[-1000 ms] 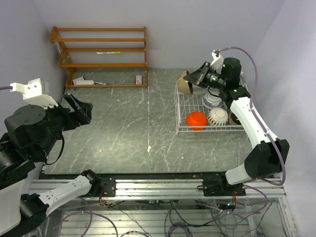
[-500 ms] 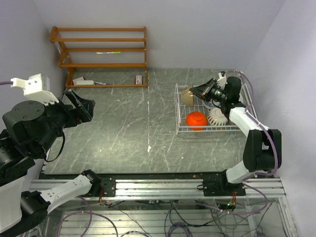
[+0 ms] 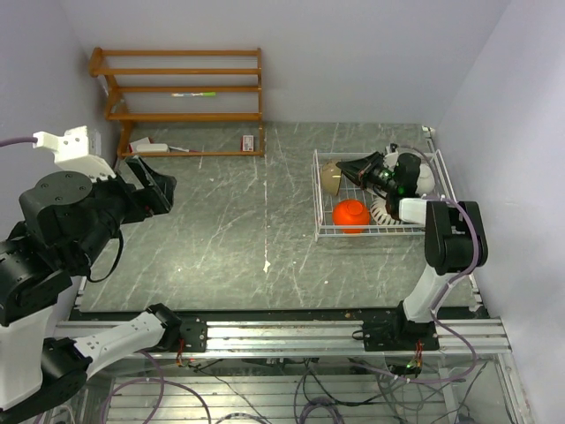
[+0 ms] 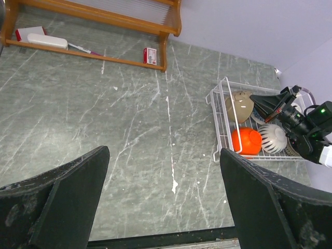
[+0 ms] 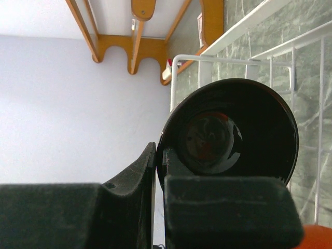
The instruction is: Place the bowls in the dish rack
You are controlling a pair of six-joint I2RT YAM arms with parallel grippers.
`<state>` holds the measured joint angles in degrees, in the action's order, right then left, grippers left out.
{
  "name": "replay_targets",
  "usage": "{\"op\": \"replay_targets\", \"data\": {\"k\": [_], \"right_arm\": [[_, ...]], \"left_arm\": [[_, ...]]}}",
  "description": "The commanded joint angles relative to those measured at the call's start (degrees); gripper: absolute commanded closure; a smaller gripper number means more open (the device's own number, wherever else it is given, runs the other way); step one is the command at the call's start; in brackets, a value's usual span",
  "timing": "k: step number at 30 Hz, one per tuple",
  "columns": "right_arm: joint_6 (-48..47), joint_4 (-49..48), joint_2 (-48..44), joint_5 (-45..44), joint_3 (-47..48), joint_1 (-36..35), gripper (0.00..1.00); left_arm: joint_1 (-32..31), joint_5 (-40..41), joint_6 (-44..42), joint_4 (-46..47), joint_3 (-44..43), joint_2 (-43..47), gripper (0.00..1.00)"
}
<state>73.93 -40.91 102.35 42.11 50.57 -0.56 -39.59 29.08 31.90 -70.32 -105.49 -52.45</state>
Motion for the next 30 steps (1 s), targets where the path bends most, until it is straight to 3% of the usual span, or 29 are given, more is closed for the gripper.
{"op": "replay_targets", "data": {"k": [1,7,17,24,30], "right_arm": [[7.19,-14.24,2.61,1.38,0.20,0.69,1.00],[10.33,-17.29,7.44,-0.69,1.60,0.75,1.00],[4.20,-4.32,7.41,-3.25,2.54,1.52,1.00],[2.60,-1.31,6.72,-2.91,-0.29,2.62,1.00],[-4.43,10.07,2.59,-5.00,0.40,3.56,0.96]], "left_arm": [[-0.39,-0.88,-1.20,2.29,-0.04,-0.96,0.01],[-0.39,0.10,-1.33,3.01,0.17,-0.88,0.01],[-0.34,0.78,-2.36,3.96,0.35,-1.50,0.01],[-0.40,0.40,-2.46,4.13,1.24,-1.46,0.01],[-0.38,0.10,-2.20,4.14,1.52,-1.26,0.01]]}}
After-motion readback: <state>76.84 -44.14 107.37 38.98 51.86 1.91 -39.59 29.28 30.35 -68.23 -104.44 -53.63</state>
